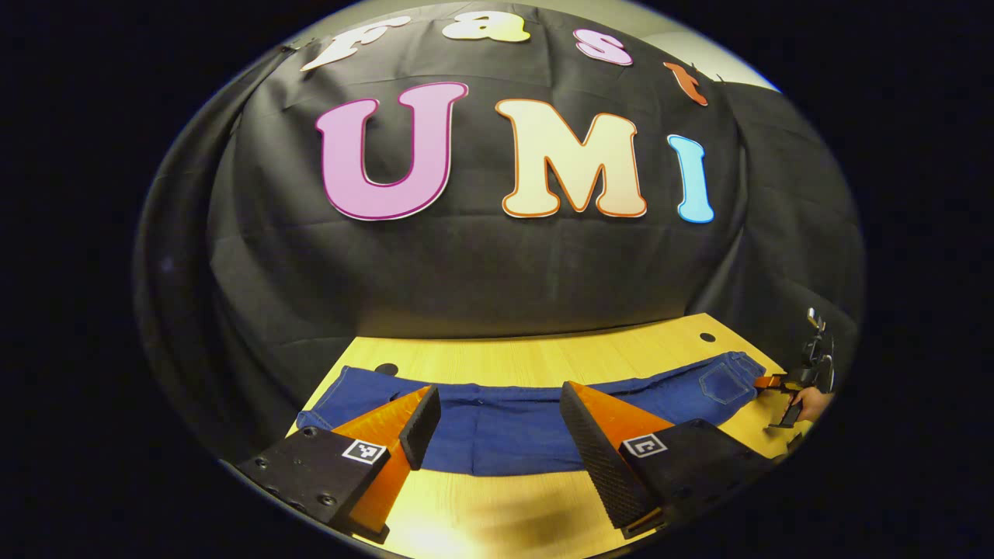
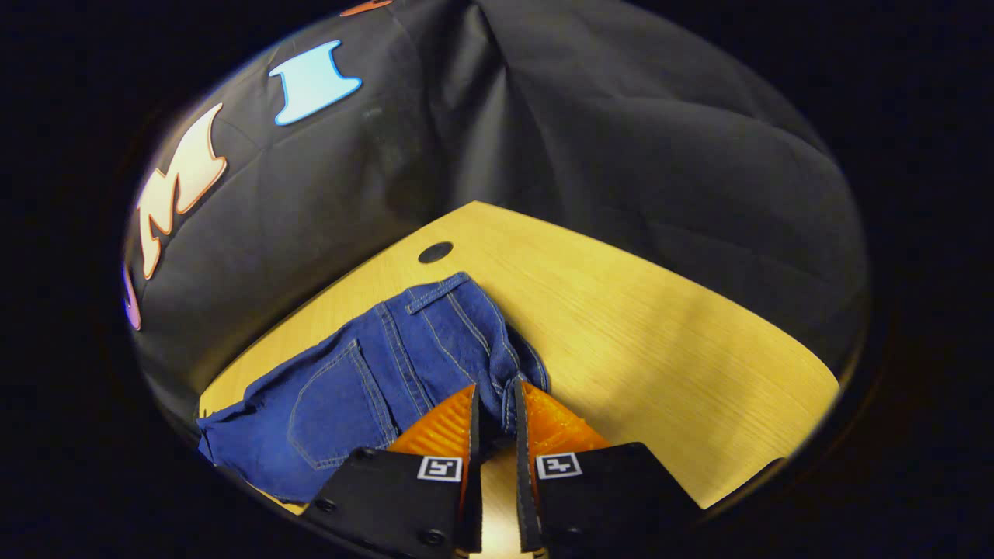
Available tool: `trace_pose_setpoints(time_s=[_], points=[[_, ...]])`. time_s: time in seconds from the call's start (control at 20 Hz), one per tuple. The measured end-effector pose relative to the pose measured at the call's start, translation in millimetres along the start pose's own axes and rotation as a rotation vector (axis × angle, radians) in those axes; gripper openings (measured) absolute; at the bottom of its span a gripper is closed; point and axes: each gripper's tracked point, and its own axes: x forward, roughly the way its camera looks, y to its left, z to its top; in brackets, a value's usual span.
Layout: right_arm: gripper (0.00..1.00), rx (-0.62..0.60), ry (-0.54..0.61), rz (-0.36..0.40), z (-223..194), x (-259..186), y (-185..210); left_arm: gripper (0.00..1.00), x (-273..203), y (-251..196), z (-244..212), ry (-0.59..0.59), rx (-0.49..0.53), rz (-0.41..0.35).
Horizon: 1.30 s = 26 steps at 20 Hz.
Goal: Grasp the waist and the cuffs of the jeans and fold them to make the two legs overlap; first hold the waist and fold one-third of the jeans toward the cuffs, then hold the cuffs and fold the remaining one-third in the same direction to finish folding.
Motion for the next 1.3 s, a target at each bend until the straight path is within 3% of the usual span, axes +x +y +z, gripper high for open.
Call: trace_pose_setpoints(time_s=[0.15, 0.5, 0.65, 0.7, 0.95, 1.0, 1.15, 1.3], points=[[0.05, -0.015, -0.031, -0.052, 14.9, -3.2, -10.1, 0.95, -34.0, -4.7, -10.5, -0.001, -0.025, 0.023], [0.05, -0.026, -0.062, -0.172, 65.0, 4.9, -39.1, 0.95, -54.5, 6.0, -12.5, -0.009, -0.049, 0.03], [0.05, -0.02, -0.139, -0.123, 92.6, -18.7, -21.1, 0.95, -54.5, 17.0, -15.5, -0.008, -0.052, 0.028], [0.01, -0.023, -0.175, -0.099, 103.7, -29.3, -8.8, 0.95, -53.5, 21.0, -17.6, 0.004, -0.049, 0.025], [0.04, -0.048, -0.299, -0.001, 132.2, -84.5, 66.5, 0.95, -42.3, 41.4, -16.0, 0.005, -0.063, 0.006], [0.01, -0.057, -0.325, 0.014, 134.5, -95.5, 79.1, 0.95, -39.7, 45.2, -14.8, 0.004, -0.061, -0.001], [0.04, -0.074, -0.374, 0.062, 135.7, -120.4, 120.1, 0.95, -33.1, 61.3, -13.9, 0.003, -0.047, -0.011], [0.04, -0.116, -0.424, 0.135, 136.7, -145.9, 183.5, 0.95, -26.4, 80.7, -14.9, 0.008, -0.049, -0.025]])
